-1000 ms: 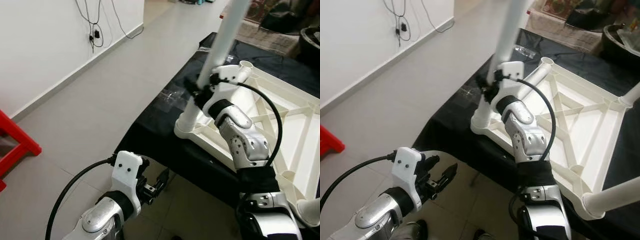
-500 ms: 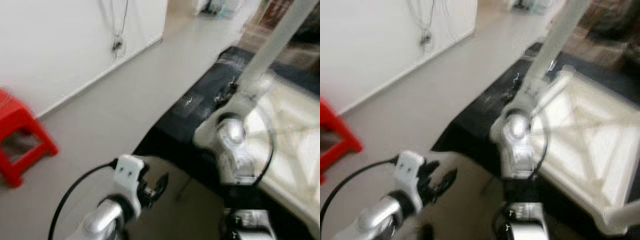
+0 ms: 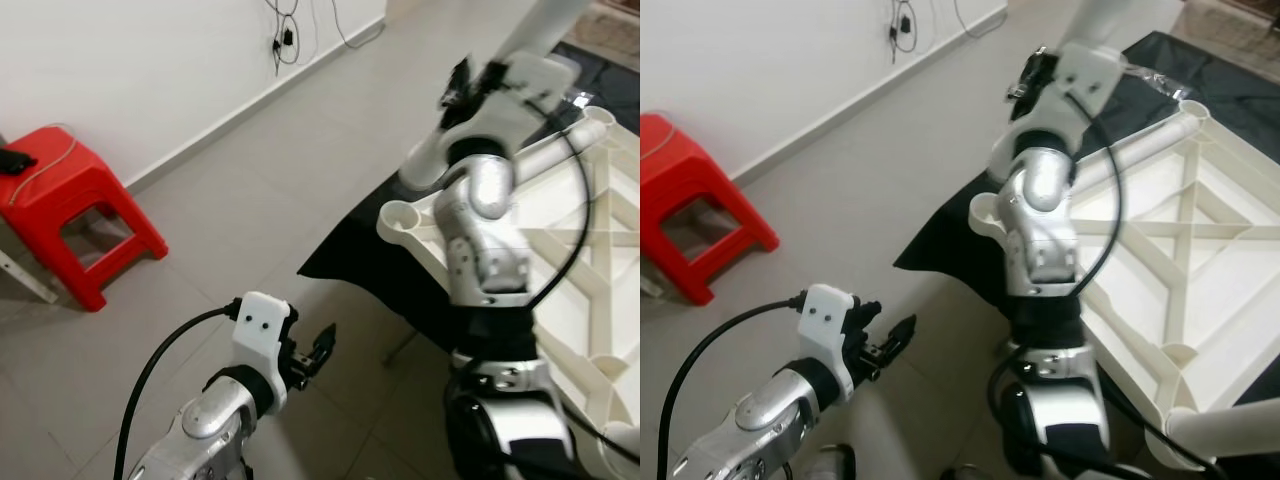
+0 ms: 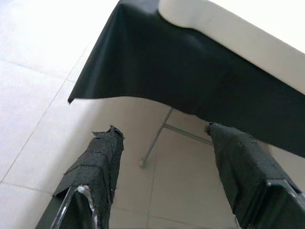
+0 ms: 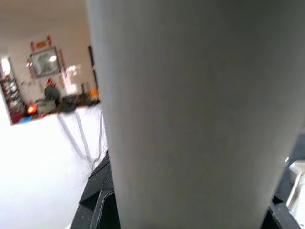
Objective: Building children table
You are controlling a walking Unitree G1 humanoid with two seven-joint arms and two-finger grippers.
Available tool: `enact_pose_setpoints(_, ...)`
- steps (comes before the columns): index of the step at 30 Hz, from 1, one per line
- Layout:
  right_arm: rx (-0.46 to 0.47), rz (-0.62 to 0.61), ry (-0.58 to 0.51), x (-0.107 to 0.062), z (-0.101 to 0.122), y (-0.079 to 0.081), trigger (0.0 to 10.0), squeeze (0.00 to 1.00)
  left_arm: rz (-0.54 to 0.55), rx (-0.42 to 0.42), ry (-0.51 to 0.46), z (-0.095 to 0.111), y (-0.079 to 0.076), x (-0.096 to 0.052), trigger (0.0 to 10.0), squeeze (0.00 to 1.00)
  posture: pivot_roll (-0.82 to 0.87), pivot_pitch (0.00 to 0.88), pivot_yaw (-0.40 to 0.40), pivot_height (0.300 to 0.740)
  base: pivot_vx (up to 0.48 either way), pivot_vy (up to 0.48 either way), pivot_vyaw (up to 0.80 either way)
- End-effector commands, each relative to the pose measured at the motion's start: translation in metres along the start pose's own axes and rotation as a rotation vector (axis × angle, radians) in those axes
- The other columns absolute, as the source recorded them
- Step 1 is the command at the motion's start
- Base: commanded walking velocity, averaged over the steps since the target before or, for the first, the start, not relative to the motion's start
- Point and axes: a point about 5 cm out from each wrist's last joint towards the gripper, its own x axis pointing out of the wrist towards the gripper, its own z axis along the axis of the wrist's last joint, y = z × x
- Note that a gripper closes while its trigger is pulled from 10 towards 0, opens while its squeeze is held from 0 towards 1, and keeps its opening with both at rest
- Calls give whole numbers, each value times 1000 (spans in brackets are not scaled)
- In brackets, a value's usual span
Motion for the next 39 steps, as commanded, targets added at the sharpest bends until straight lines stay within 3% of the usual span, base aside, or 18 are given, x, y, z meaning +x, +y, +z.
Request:
enact_pose_setpoints(1,-7,2,-30,-1,4,-1,10000,0,-11,7,0,-2,-1,0,10000,0,167,110,-91,740,0,0,0)
enact_pose_setpoints(6,168,136,89,-11,-12,1,10000,0,-19,56,-26,2,2,8,10000,0,168,73,-87,740,0,0,0)
enact_pose_setpoints(8,168,136,89,-11,-12,1,10000,0,-19,56,-26,2,2,8,10000,0,168,73,-87,740,0,0,0)
enact_pose_setpoints(9,269,244,163,-22,-19,8,10000,0,-21,90,-39,6,4,11,10000,906,166,62,-84,740,0,0,0)
enact_pose_setpoints(11,269,244,163,-22,-19,8,10000,0,-21,90,-39,6,4,11,10000,906,166,62,-84,740,0,0,0)
enact_pose_setpoints(12,330,361,228,-37,-26,13,10000,0,-25,122,-50,9,9,15,10000,1000,169,45,-83,740,0,0,0)
enact_pose_setpoints(15,304,411,258,-50,-33,8,10000,0,-30,148,-49,9,13,18,10000,988,166,27,-80,740,0,0,0)
enact_pose_setpoints(16,260,411,273,-57,-38,-2,10000,0,-34,158,-43,8,15,19,10000,0,162,20,-76,740,0,0,0)
enact_pose_setpoints(17,183,411,285,-63,-44,-16,10000,0,-38,166,-35,5,16,20,10000,0,158,8,-68,740,0,0,0)
enact_pose_setpoints(19,183,411,285,-63,-44,-16,10000,0,-38,166,-35,5,16,20,10000,0,158,8,-68,740,0,0,0)
enact_pose_setpoints(21,94,477,376,-69,-54,-51,10000,0,-47,180,-27,-1,14,21,10000,0,161,0,-72,740,0,0,0)
enact_pose_setpoints(25,108,536,466,-73,-59,-77,10000,0,-57,188,-32,-2,12,22,10000,0,159,0,-71,740,0,0,0)
enact_pose_setpoints(26,102,486,496,-62,-67,-105,10000,0,-65,193,-43,0,12,24,10000,0,159,0,-68,740,0,0,0)
enact_pose_setpoints(28,102,486,496,-62,-67,-105,10000,0,-65,193,-43,0,12,24,10000,0,159,0,-68,740,0,0,0)
enact_pose_setpoints(32,-62,174,515,-31,-82,-167,10000,0,-67,209,-60,2,14,26,10000,0,169,0,-73,740,0,0,0)
enact_pose_setpoints(33,-62,174,515,-31,-82,-167,10000,0,-67,209,-60,2,14,26,10000,0,169,0,-73,740,0,0,0)
enact_pose_setpoints(36,-246,-83,498,-23,-78,-207,10000,0,-68,217,-65,1,15,24,10000,0,172,0,-79,740,0,0,0)
enact_pose_setpoints(39,-316,-240,464,-23,-67,-235,10000,0,-66,222,-66,0,16,21,10000,0,175,0,-82,740,0,0,0)
